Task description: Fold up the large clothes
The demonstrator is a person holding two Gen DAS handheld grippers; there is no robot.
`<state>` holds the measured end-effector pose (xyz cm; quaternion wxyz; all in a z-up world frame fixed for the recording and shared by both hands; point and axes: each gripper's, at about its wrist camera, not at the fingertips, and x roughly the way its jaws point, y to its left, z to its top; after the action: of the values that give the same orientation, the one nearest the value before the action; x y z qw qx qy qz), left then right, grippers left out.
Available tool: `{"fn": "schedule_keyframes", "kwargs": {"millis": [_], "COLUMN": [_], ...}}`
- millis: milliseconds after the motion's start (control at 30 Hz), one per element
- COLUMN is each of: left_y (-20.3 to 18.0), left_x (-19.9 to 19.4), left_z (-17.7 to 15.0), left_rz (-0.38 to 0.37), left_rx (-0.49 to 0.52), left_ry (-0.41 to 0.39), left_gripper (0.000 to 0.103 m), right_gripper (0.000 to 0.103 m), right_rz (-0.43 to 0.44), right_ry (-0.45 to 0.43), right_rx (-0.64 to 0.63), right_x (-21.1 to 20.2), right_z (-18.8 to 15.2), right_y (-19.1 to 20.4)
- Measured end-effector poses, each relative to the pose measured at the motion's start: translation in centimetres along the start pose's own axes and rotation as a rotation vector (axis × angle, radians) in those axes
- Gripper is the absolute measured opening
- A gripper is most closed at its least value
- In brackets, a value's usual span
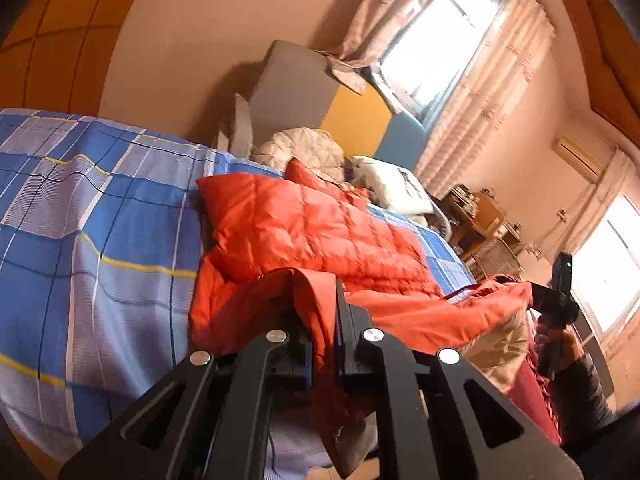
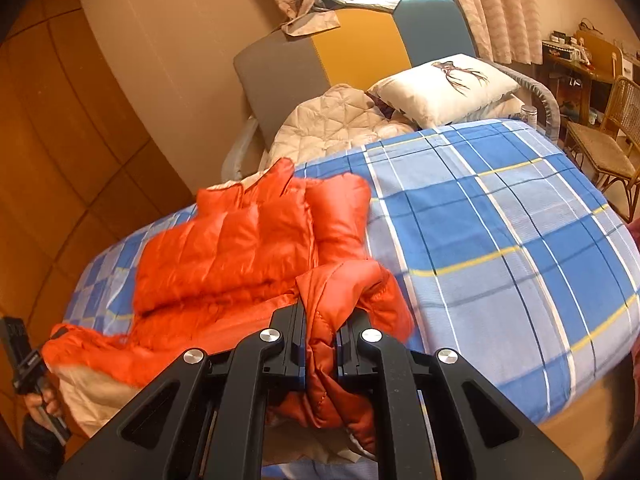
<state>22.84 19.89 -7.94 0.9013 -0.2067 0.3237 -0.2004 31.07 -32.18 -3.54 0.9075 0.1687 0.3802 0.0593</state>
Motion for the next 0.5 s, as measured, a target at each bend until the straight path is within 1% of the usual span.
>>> {"fn": "schedule_keyframes", "kwargs": {"millis": [200, 267, 300, 333, 367, 400, 433, 467, 500], "left_y": [1.5, 2.4, 2.8, 3.1, 3.6, 3.8, 4.1, 4.4, 4.5], "left_x": [4.1, 5.7, 6.5, 7.1, 7.9, 8.4, 9.1, 9.8, 10.4], "left_z": [2.9, 4.0, 4.4, 4.7, 5.1, 5.3, 5.7, 5.9, 6.2], "left_rz": [0.035, 0.056, 0.066, 0.081, 0.090, 0.095, 0.115, 0.126, 0.136], "left_rx": [-0.037, -0.063, -0.068, -0.075, -0.090, -0.097, -0.108, -0.115, -0.117], "left_ry": [0.016, 0.030, 0.038, 0.043, 0.052, 0.056, 0.059, 0.072, 0.078], "left_gripper": [0.007, 0.007, 0.008, 0.010, 0.010, 0.010, 0.011, 0.011, 0.012], "right_gripper": [0.009, 0.010, 0.012, 0.017, 0.018, 0.024, 0.039, 0.050, 0.068], "right_rz": [-0.025, -0.015, -0.015, -0.013, -0.012, -0.009, 0.000, 0.020, 0.007], "right_ry": [0.017, 0.019, 0.018, 0.016, 0.013, 0.006, 0.000, -0.022, -0.049], "right_rx": [0.005, 0.024, 0.037, 0.048, 0.058, 0.074, 0.086, 0.121, 0.140], "right_x": [4.0, 5.1, 5.6, 6.0, 6.2, 6.4, 6.5, 6.3, 6.0], "right_z": [2.5, 3.1, 3.5, 3.8, 4.0, 4.2, 4.4, 4.6, 4.8], "right_y": [0.6, 0.4, 0.3, 0.1, 0.0, -0.2, -0.4, -0.9, -1.2]}}
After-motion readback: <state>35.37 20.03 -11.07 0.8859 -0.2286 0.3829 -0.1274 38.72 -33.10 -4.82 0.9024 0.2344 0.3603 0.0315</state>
